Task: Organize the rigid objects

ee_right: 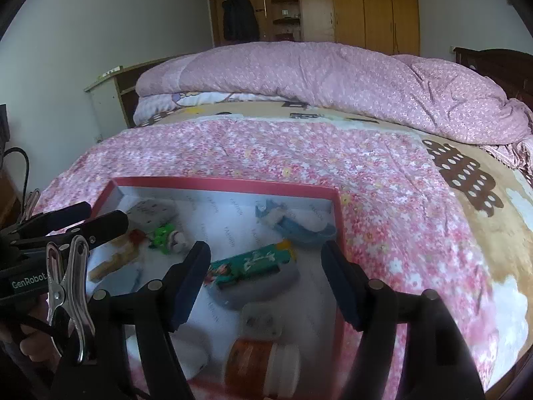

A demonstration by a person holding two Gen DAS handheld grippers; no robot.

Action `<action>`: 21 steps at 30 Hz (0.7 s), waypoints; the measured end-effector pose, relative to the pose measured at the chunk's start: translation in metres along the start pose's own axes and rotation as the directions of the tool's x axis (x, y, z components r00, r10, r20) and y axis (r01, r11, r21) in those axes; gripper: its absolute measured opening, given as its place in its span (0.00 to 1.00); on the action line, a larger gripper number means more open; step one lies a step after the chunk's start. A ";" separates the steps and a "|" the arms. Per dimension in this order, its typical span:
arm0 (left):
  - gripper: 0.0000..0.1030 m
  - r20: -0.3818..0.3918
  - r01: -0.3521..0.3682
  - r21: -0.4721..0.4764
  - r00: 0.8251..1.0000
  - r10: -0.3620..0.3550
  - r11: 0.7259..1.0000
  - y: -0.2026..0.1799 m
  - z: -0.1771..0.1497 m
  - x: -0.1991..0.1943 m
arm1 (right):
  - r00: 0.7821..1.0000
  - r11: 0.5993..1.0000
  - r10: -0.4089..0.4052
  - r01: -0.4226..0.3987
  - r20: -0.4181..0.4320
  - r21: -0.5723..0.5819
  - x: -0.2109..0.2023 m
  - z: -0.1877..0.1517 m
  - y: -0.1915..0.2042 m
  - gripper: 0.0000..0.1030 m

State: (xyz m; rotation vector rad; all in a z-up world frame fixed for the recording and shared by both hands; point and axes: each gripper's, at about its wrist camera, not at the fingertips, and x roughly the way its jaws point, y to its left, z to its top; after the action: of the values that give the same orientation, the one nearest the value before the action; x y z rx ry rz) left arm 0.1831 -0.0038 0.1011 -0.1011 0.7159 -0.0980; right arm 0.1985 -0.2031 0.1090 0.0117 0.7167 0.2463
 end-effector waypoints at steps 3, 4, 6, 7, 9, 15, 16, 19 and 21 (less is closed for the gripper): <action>0.83 0.004 -0.009 -0.002 1.000 0.009 1.000 0.000 -0.007 -0.014 | 1.000 1.000 0.011 -0.011 -0.003 0.011 -0.011 -0.005 0.003 0.69; 0.83 0.005 -0.011 -0.002 1.000 0.011 1.000 0.001 -0.008 -0.018 | 1.000 1.000 0.014 -0.014 -0.003 0.014 -0.015 -0.007 0.004 0.69; 0.83 0.011 -0.017 0.000 1.000 0.017 1.000 0.001 -0.013 -0.028 | 1.000 1.000 0.016 -0.016 -0.002 0.014 -0.021 -0.011 0.006 0.69; 0.83 0.012 -0.019 0.000 1.000 0.019 1.000 0.002 -0.016 -0.032 | 1.000 1.000 0.017 -0.017 -0.002 0.013 -0.025 -0.013 0.007 0.69; 0.83 0.014 -0.022 0.000 1.000 0.022 1.000 0.002 -0.021 -0.039 | 1.000 1.000 0.019 -0.018 -0.002 0.013 -0.032 -0.018 0.010 0.69; 0.83 -0.002 -0.031 -0.001 1.000 0.031 1.000 0.001 -0.039 -0.056 | 0.999 1.000 0.030 -0.030 -0.013 0.007 -0.049 -0.032 0.019 0.69; 0.83 -0.006 -0.032 -0.001 0.999 0.032 0.999 0.001 -0.042 -0.058 | 0.999 1.000 0.030 -0.030 -0.016 0.007 -0.051 -0.035 0.021 0.69; 0.83 -0.019 -0.040 -0.005 0.999 0.040 0.999 0.000 -0.051 -0.064 | 0.999 1.000 0.027 -0.027 -0.030 0.014 -0.057 -0.045 0.025 0.69; 0.83 -0.026 -0.044 -0.003 0.999 0.044 0.999 0.000 -0.058 -0.067 | 0.999 0.999 0.030 -0.029 -0.038 0.026 -0.061 -0.054 0.026 0.69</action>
State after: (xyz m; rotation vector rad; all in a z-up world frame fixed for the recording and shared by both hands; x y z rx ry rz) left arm 0.0947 0.0007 0.1013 -0.0873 0.7440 -0.0557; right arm 0.1129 -0.1959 0.1104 0.0421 0.7582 0.2656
